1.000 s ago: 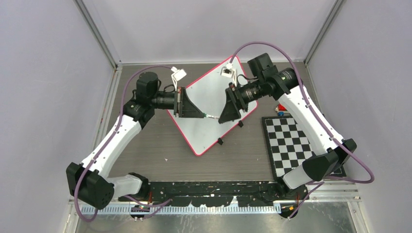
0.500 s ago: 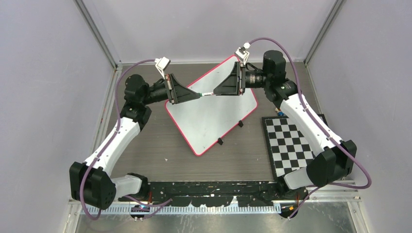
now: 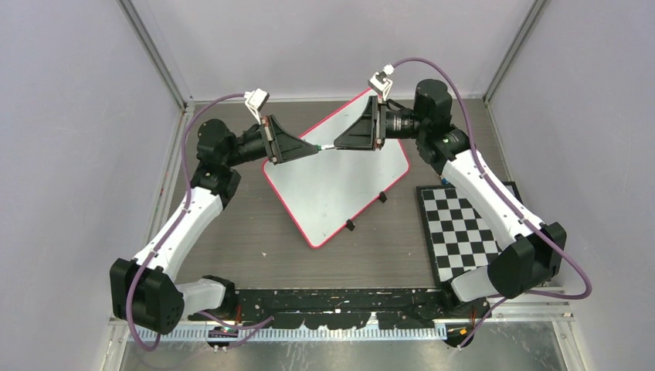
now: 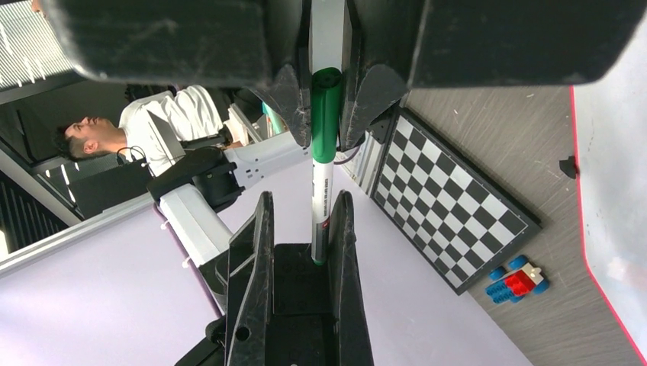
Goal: Write a sentence on the whiteboard
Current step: Pass from the right arm to the left, then open the pen cap from the whiteboard marker.
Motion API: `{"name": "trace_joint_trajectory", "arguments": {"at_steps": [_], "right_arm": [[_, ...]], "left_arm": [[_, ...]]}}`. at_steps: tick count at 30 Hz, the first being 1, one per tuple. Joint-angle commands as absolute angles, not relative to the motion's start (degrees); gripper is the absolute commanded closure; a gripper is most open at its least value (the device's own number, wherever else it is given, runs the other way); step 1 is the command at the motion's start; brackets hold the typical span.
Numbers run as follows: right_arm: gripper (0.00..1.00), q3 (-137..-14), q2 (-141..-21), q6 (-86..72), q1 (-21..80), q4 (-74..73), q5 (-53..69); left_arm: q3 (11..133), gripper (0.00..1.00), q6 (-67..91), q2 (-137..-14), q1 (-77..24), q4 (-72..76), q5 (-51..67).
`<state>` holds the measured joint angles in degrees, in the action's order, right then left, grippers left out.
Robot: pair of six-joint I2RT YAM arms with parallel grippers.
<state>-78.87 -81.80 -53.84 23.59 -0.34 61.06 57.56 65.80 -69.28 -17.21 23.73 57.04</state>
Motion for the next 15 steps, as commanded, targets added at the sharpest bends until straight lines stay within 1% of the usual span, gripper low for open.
{"name": "trace_joint_trajectory", "arguments": {"at_steps": [1,8,15], "right_arm": [[0.54,-84.6,-81.4,-43.6,25.4,-11.0,60.6],[0.63,-85.2,-81.4,-43.1,25.9,-11.3,61.0],[0.63,-85.5,-81.5,-42.9,26.4,-11.4,61.7]], "left_arm": [[58.7,1.00,65.3,-68.8,-17.4,24.5,56.3],[58.8,1.00,65.1,-69.6,-18.2,24.3,57.7],[58.9,1.00,65.4,-69.7,-18.9,24.3,59.0]]}}
